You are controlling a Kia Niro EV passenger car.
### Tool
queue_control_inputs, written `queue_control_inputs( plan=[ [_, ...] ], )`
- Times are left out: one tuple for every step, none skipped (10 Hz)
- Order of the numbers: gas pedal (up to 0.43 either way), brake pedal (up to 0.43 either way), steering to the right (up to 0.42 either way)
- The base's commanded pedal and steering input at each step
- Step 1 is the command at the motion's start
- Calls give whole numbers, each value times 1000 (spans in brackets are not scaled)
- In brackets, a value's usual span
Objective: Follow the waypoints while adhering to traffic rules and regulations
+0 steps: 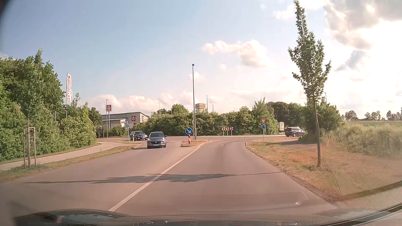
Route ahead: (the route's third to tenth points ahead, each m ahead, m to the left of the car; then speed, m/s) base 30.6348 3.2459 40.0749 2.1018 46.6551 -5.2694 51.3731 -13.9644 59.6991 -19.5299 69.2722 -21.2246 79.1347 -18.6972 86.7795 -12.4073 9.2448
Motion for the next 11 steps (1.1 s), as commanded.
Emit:
queue_control_inputs(
  plan=[
    [0,195,23],
    [0,189,21],
    [0,195,19],
    [0,195,19],
    [0,195,19],
    [0,189,20],
    [0,189,20],
    [0,189,20],
    [0,189,20],
    [0,195,20],
    [0,201,18]
  ],
)
